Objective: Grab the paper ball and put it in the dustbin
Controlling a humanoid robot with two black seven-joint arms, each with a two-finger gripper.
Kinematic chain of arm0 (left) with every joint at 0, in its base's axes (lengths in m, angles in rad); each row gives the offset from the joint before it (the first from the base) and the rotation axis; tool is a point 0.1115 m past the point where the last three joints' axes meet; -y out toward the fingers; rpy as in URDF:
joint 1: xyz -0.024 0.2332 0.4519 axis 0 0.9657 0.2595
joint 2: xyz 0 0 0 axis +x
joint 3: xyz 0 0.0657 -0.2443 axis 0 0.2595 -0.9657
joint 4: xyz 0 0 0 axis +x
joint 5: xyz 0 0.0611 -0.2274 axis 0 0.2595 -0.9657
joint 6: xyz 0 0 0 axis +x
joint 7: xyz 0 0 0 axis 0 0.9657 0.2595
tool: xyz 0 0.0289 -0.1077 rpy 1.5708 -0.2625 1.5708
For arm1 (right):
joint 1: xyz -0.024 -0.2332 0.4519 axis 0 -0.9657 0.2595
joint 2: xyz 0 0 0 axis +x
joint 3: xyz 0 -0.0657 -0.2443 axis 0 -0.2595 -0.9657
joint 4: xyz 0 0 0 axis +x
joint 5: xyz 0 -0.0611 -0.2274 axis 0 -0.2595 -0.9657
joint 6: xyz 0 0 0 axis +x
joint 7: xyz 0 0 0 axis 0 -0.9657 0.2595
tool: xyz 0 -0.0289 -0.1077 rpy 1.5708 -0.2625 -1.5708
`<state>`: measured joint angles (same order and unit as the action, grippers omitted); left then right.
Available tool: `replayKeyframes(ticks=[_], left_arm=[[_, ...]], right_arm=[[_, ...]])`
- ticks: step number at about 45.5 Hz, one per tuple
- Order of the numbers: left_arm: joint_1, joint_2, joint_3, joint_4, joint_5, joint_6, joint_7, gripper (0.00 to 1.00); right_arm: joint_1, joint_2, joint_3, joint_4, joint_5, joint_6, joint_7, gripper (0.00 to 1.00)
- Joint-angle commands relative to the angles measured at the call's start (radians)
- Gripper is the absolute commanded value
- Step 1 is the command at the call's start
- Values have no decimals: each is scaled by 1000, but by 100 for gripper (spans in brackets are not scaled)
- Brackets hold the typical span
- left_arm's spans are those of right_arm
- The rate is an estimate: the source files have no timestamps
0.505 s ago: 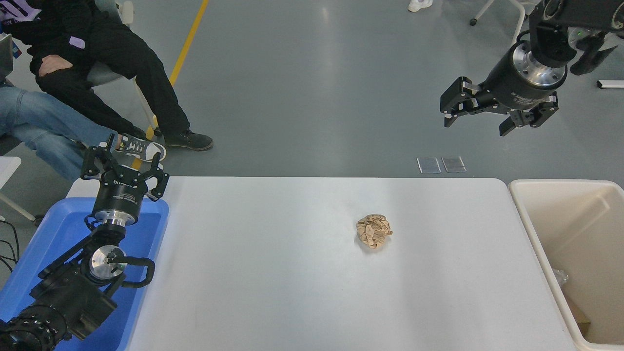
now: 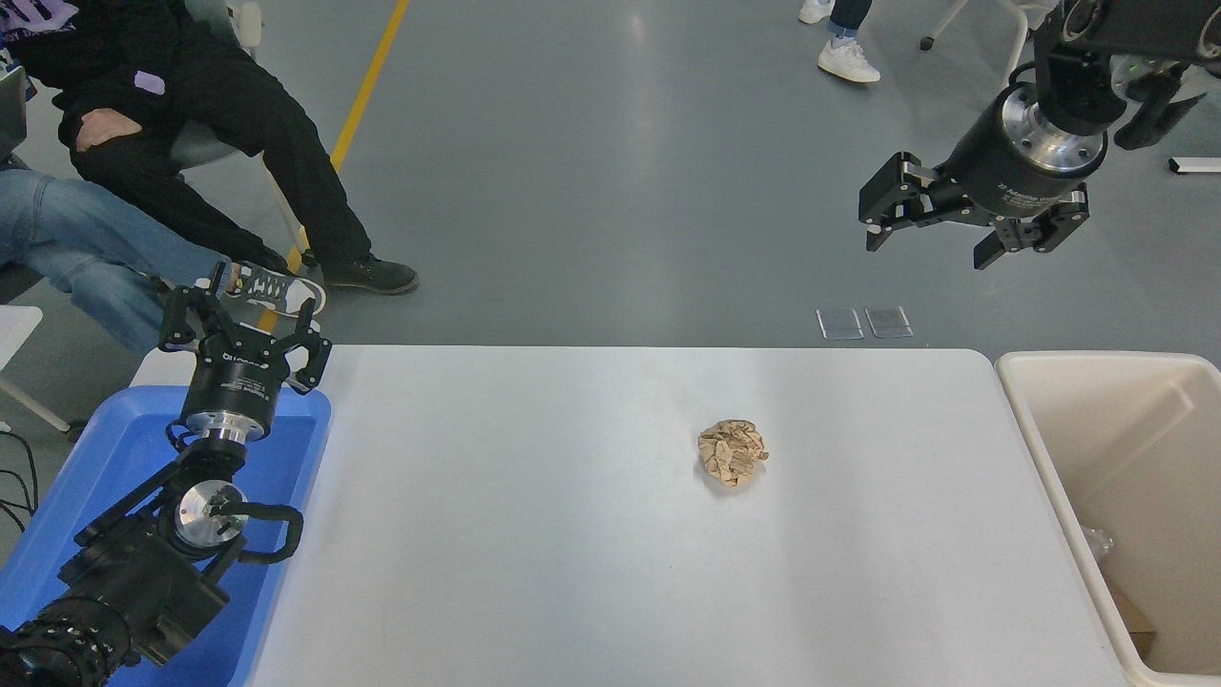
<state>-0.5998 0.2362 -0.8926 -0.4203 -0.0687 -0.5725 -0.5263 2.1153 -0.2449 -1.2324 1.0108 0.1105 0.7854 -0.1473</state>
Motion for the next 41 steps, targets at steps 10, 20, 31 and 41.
replayKeyframes(ticks=[10, 20, 31, 41], left_arm=[[0, 0, 0, 0, 0, 0, 0, 99], [0, 0, 0, 0, 0, 0, 0, 99], [0, 0, 0, 0, 0, 0, 0, 99], [0, 0, 0, 0, 0, 0, 0, 99]], right_arm=[[2, 1, 2, 0, 0, 0, 0, 100], [-2, 1, 7, -1, 0, 0, 0, 100], [6, 1, -1, 17, 17, 0, 0, 100], [0, 4, -1, 18, 21, 0, 0, 100]])
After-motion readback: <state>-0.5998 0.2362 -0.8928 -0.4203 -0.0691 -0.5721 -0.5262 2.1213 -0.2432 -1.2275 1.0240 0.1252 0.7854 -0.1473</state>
